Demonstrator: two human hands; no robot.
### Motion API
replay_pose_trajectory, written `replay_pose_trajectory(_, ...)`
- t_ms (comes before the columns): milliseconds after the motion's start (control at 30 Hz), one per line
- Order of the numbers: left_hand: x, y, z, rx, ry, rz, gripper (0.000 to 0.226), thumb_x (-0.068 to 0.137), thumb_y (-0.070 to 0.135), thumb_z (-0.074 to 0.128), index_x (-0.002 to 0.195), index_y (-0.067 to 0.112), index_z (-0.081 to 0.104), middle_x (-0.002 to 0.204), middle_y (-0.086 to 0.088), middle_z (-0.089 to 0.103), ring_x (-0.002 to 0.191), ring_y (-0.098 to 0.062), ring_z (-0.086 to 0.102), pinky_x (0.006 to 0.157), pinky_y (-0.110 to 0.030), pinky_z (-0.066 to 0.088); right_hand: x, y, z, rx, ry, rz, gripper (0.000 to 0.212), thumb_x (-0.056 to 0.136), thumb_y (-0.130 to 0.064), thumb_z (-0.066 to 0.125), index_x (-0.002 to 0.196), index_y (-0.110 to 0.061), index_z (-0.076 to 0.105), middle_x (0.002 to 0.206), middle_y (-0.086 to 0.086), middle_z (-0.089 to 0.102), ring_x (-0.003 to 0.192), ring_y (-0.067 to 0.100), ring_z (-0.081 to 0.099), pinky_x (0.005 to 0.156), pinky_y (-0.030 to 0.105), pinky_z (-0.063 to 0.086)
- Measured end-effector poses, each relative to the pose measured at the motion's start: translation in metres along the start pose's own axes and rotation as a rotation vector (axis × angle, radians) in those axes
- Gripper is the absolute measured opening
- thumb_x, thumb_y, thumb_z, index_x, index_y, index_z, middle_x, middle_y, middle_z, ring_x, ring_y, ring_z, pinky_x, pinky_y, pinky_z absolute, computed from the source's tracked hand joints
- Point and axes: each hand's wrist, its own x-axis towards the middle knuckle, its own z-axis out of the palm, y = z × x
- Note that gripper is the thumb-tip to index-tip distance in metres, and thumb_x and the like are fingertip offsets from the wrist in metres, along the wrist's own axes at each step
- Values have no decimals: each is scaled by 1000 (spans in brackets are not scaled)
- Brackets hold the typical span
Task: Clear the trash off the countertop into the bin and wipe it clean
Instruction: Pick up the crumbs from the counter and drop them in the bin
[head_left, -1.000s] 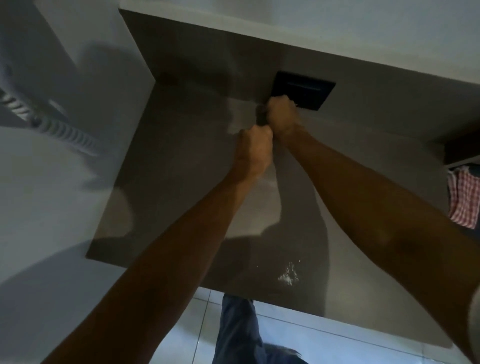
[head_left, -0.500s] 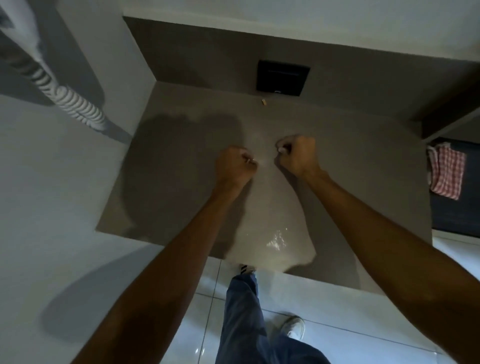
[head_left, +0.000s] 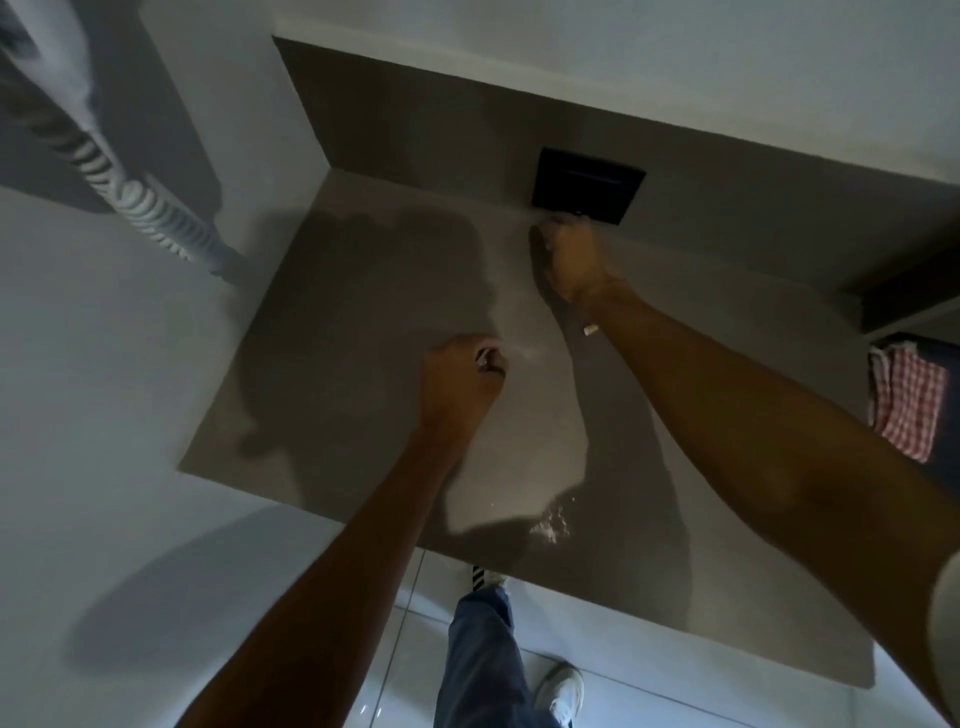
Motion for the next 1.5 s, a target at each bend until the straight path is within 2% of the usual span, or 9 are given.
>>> replay_pose_trajectory(233, 12, -1, 4, 4, 12, 13, 14, 78, 9, 77, 90, 13, 83, 86, -8, 82, 76, -22, 77, 76, -19, 50, 16, -8, -10, -1, -50, 134, 25, 95, -2, 58, 115, 6, 70, 120, 26, 69, 112, 42, 65, 95, 43, 55)
replay_pose_trajectory(500, -43, 23, 12, -30, -41, -18, 19, 77, 12, 76, 94, 16, 83, 88, -3, 83, 79, -17, 77, 76, -14, 51, -106, 52, -7, 324, -140, -100, 24, 83, 9, 67, 95, -3, 83, 104, 13, 80, 101, 26, 76, 97, 32, 58)
replay_pose_trajectory(667, -105, 25, 15, 6, -98, -50, 21, 82, 14, 75, 101, 17, 83, 96, -4, 84, 87, -18, 79, 85, -32, 63, -137, 52, 20, 214, -38, -66, 31, 83, 5, 59, 105, 1, 79, 120, 21, 74, 113, 36, 70, 102, 36, 53)
replay_pose_trajectory(800, -154, 35, 14, -167, -187, -137, 23, 80, 11, 78, 101, 19, 83, 91, 3, 82, 75, 2, 74, 73, -7, 57, -180, 39, 16, 142, -17, 91, 33, 83, -2, 58, 109, -2, 77, 119, 19, 74, 112, 38, 68, 99, 38, 53)
replay_pose_trajectory(1067, -292, 6, 7, -622, -628, -310, 24, 74, 13, 87, 85, 34, 84, 84, 8, 84, 75, -13, 81, 69, -19, 63, -436, -7, 38, 976, 105, -5, 19, 83, 9, 72, 88, -7, 81, 97, 2, 80, 91, 9, 76, 79, 16, 58)
replay_pose_trajectory(1167, -337, -37, 43, -624, -683, -634, 32, 78, -7, 80, 78, 25, 84, 77, -1, 83, 71, -18, 79, 69, -27, 64, -505, -2, 113, 1109, 15, 258, 26, 82, 12, 71, 87, -11, 82, 93, -3, 80, 89, 12, 77, 80, 29, 61)
replay_pose_trajectory(1333, -347, -95, 171, -571, -619, -1071, 27, 76, -16, 70, 66, 8, 77, 67, -6, 75, 72, -21, 69, 66, -28, 67, -495, 49, 275, 1478, 97, 1183, 27, 75, 21, 68, 79, -4, 79, 71, 7, 74, 67, 19, 66, 60, 24, 52)
replay_pose_trajectory(1433, -326, -118, 251, -607, -612, -1096, 16, 77, -14, 66, 87, -4, 74, 84, -17, 72, 72, -21, 70, 66, -32, 68, -459, 92, 349, 1661, 176, 1494, 26, 81, 21, 58, 71, -1, 69, 55, 9, 68, 56, 20, 61, 41, 18, 47)
replay_pose_trajectory(1500, -311, -124, 286, -630, -649, -1131, 28, 86, -8, 62, 113, -6, 70, 100, -19, 73, 76, -20, 72, 57, -30, 65, -444, 110, 378, 1799, 225, 1563, 18, 90, 13, 60, 80, 0, 66, 63, 12, 73, 51, 16, 71, 49, 21, 59)
